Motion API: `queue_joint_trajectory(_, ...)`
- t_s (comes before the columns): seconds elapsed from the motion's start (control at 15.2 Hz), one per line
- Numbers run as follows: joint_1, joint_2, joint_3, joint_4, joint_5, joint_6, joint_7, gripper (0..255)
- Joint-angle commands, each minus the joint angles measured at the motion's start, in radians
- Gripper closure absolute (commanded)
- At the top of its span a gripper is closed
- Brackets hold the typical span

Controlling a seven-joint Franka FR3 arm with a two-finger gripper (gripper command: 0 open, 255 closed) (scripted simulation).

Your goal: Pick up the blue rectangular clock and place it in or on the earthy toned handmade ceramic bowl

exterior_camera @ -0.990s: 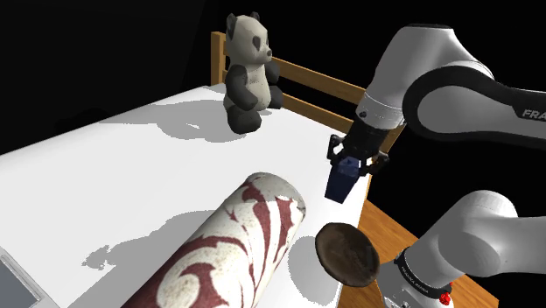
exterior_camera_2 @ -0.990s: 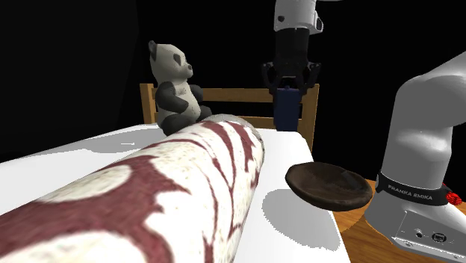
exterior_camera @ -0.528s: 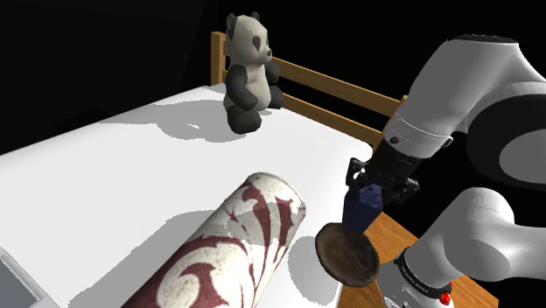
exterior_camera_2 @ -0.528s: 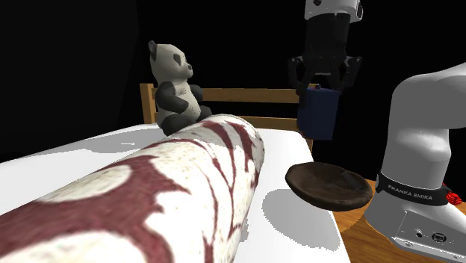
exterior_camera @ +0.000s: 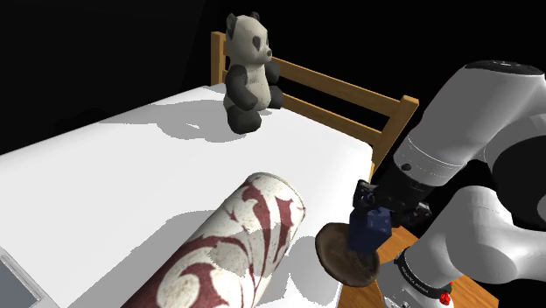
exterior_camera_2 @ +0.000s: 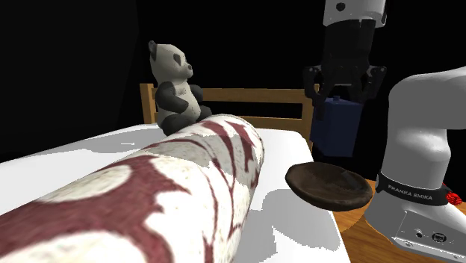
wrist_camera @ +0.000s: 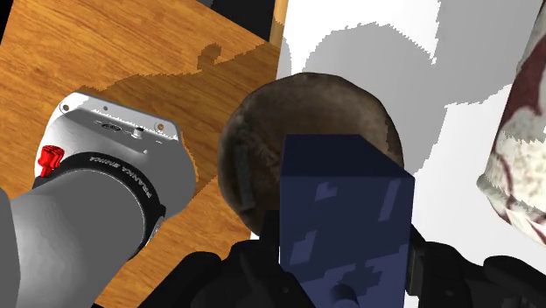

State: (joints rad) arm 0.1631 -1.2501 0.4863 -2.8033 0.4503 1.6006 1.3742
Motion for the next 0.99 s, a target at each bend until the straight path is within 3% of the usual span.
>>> queue_joint_trajectory(0.0, 0.007, -0.003, 0.014, -0.025, 0.014, 0.022, 0.0, 255)
queue_joint_trajectory(0.66, 0.054, -0.001, 0.103, -0.159, 0.105, 0.151, 0.001, 255)
queue_joint_trajectory(0.92, 0.055, 0.0, 0.103, -0.159, 0.105, 0.151, 0.001, 255)
